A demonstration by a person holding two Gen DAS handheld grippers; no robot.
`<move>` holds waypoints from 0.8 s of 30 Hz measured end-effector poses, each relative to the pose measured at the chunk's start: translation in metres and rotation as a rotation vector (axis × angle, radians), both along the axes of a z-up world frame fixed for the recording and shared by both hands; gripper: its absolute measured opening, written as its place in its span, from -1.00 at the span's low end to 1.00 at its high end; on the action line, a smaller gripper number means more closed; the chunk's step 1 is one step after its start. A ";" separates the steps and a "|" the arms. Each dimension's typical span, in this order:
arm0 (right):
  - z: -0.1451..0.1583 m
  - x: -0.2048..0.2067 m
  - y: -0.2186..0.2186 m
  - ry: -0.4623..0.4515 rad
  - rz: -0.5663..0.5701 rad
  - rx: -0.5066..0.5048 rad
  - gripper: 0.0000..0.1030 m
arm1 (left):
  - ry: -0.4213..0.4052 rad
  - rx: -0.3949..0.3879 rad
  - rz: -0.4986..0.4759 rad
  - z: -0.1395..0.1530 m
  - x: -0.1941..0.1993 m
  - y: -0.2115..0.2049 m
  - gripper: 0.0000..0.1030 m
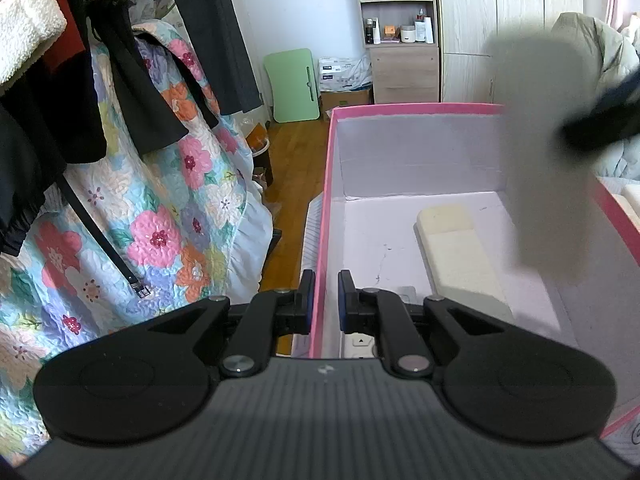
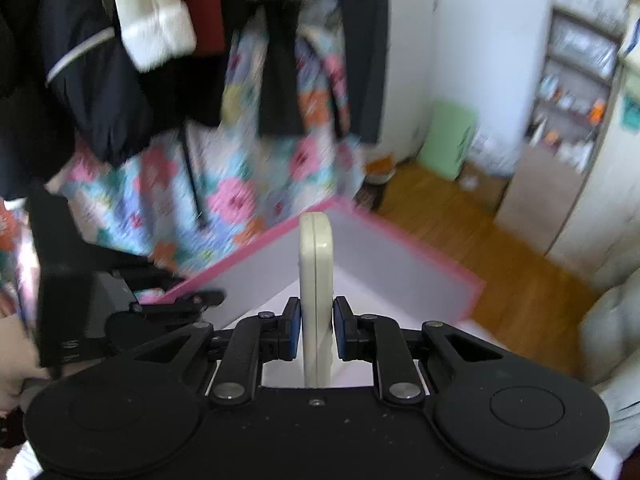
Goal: Organize rigid objects
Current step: 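Carry the pink-button remote into the pink box and open the right gripper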
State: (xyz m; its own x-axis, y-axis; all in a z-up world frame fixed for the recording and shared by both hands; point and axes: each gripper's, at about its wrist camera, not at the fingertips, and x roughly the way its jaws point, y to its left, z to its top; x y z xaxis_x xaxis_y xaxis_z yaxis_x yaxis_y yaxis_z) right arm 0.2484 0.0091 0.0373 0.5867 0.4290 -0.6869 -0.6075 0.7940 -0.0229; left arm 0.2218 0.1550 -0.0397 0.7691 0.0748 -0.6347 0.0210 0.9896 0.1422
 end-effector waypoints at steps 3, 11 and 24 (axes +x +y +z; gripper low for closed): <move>-0.031 0.015 0.017 0.013 0.007 -0.053 -0.62 | -0.002 -0.002 0.000 0.000 0.000 0.001 -0.80; -0.045 0.018 0.055 -0.099 0.098 -0.191 -0.56 | -0.001 -0.013 0.000 0.000 0.000 0.003 -0.81; -0.059 0.047 -0.003 0.429 -0.033 0.297 -0.13 | 0.005 -0.007 0.002 0.001 0.002 0.006 -0.81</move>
